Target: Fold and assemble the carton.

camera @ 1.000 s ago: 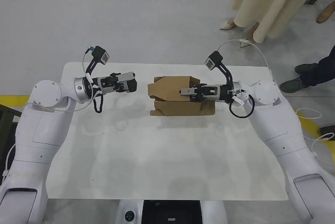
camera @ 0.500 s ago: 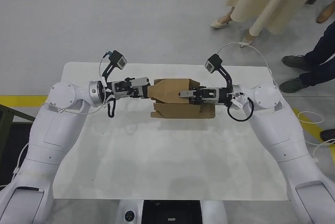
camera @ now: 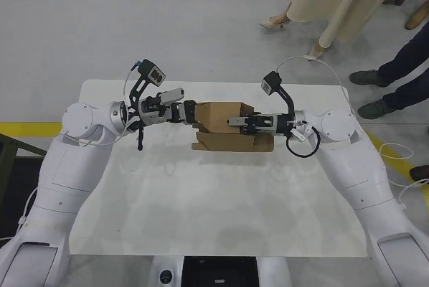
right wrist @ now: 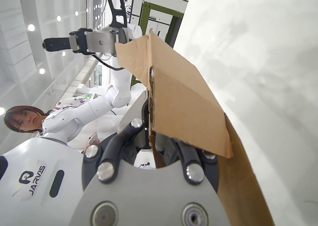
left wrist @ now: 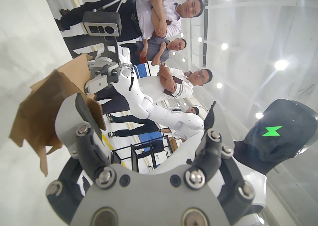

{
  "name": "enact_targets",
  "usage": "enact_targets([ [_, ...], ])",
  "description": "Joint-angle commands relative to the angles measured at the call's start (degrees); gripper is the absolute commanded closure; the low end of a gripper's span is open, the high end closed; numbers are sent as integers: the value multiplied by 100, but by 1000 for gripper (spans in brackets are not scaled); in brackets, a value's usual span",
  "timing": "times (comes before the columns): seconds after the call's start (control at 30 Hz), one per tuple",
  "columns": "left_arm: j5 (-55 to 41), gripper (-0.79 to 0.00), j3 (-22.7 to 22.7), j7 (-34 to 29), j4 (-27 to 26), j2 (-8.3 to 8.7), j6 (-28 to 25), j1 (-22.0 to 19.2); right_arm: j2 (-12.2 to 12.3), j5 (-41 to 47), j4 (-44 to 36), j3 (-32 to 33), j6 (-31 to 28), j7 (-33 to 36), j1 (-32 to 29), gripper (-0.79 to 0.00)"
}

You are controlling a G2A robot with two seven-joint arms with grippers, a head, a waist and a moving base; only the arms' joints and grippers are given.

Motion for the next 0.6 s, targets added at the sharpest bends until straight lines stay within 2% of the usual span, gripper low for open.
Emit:
enact_targets([
  [0.0,-40,-785,137,42,-30,-41,-4,-31,-16,-1,-14,-43,1,-23,14,0],
  [0.33,141,-785,562,39,96,-183,-89,-294,-61,16,-127,-158,16,-22,21,0],
  [0.57,126,-785,526,119,222,-220,-189,-374,-60,84,-104,-105,38,20,18,0],
])
